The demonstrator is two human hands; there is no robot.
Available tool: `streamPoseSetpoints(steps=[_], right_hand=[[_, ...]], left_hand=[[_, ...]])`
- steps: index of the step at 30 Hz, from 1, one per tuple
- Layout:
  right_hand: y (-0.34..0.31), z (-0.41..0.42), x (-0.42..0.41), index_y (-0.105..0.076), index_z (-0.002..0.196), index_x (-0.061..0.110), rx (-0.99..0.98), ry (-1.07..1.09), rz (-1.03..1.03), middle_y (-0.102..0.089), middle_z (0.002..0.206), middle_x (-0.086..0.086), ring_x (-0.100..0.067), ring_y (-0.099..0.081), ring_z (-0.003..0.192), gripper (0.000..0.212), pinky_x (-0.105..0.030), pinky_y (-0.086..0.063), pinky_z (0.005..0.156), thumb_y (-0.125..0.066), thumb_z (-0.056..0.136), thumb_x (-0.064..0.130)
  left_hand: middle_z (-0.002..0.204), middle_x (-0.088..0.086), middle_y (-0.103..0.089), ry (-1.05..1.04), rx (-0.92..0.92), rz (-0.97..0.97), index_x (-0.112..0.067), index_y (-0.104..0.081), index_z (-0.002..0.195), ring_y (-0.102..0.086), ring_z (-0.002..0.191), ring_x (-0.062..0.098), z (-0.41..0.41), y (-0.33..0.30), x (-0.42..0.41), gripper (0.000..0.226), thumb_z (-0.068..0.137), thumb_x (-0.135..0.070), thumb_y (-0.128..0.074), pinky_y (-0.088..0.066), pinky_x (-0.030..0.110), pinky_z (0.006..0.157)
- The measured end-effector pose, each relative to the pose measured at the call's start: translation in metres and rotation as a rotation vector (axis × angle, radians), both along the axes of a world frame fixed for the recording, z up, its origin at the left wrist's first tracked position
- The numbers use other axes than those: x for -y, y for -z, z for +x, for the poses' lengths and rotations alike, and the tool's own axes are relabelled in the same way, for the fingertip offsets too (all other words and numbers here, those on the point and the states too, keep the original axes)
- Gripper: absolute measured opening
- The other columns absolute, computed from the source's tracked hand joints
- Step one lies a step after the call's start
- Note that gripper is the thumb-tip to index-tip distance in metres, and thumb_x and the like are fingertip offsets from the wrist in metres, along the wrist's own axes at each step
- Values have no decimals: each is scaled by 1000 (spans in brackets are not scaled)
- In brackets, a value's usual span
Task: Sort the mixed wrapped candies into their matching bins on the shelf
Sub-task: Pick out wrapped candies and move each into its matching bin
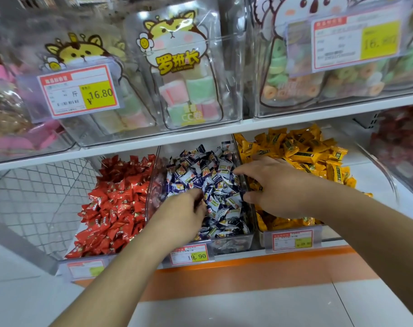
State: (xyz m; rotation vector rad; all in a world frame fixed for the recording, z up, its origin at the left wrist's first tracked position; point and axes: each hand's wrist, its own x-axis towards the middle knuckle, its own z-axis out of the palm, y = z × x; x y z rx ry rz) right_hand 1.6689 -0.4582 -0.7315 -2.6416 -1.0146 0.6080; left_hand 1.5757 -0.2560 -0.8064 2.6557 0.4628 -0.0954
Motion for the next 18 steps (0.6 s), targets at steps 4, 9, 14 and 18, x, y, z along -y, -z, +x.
streamPoseSetpoints(steps=[4,9,14,18], right_hand=[[-1,-1,-2,-21,160,45,3,7,6,-9,171,11,-13,6,157,63,-42,-3,126,-52,106,40],[-1,-1,-2,-21,160,44,22,-4,-7,-10,171,11,-14,5,157,62,-42,-3,126,-52,107,40],[0,-1,-5,-19,161,43,58,-19,-24,-12,170,12,-15,5,157,64,-40,-2,126,-52,106,41],[6,3,-14,-22,160,42,238,-63,6,-18,169,9,-18,-3,156,72,-43,-5,126,-61,99,42]], left_hand=[[164,-6,-38,191,-145,12,-30,-35,158,-40,146,18,-9,8,13,52,108,-47,-39,-33,29,119],[169,-19,-15,301,-149,-59,-34,-23,163,-9,155,1,-16,5,21,54,111,-43,-34,-4,15,119],[166,-31,-8,317,-70,-35,-49,-25,159,6,156,2,-24,-1,10,49,111,-44,-34,1,41,130],[167,-25,-15,222,104,71,-39,-34,159,-3,155,-2,-35,-19,-21,52,109,-34,-46,4,21,125]])
